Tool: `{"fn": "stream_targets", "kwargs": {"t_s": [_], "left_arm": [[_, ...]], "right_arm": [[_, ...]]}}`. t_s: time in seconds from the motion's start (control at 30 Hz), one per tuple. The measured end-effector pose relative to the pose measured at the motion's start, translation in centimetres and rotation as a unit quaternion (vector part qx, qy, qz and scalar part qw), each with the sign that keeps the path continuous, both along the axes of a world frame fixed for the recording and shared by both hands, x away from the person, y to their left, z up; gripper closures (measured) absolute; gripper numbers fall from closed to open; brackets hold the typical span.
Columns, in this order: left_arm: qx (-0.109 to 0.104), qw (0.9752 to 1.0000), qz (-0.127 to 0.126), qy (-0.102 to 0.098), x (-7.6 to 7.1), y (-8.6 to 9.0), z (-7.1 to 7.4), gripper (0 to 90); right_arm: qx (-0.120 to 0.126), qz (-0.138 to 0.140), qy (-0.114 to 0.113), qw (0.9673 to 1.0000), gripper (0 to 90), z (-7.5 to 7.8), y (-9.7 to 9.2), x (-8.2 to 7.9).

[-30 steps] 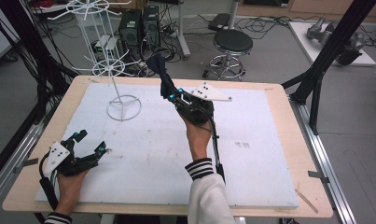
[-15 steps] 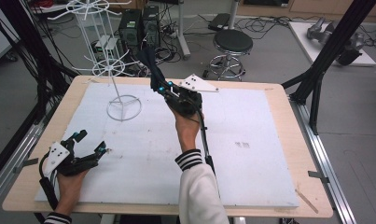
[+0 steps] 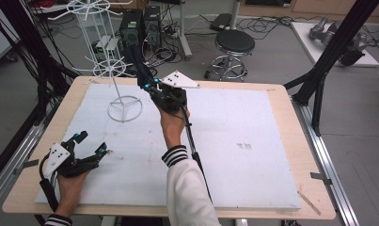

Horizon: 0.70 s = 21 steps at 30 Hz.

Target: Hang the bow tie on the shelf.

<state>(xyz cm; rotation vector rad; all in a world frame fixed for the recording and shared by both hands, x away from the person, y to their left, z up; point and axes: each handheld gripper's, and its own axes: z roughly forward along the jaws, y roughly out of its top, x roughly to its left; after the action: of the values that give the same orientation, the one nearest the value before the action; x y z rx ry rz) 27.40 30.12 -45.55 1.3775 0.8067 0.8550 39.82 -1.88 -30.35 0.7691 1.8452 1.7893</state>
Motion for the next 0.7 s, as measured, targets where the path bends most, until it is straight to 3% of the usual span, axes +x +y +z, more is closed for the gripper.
{"fn": "stream_targets", "kwargs": {"t_s": [0.4,0.7], "left_arm": [[-0.001,1.0000,0.000,0.000,0.0,0.0,0.0,15.6],[-0.001,1.0000,0.000,-0.001,0.0,0.1,0.0,15.6]], "right_arm": [[-0.010,0.003,0.007,0.9999,84.9,-0.3,2.3,1.0],[-0.035,0.007,0.018,0.9992,84.9,-1.4,3.8,1.6]]}}
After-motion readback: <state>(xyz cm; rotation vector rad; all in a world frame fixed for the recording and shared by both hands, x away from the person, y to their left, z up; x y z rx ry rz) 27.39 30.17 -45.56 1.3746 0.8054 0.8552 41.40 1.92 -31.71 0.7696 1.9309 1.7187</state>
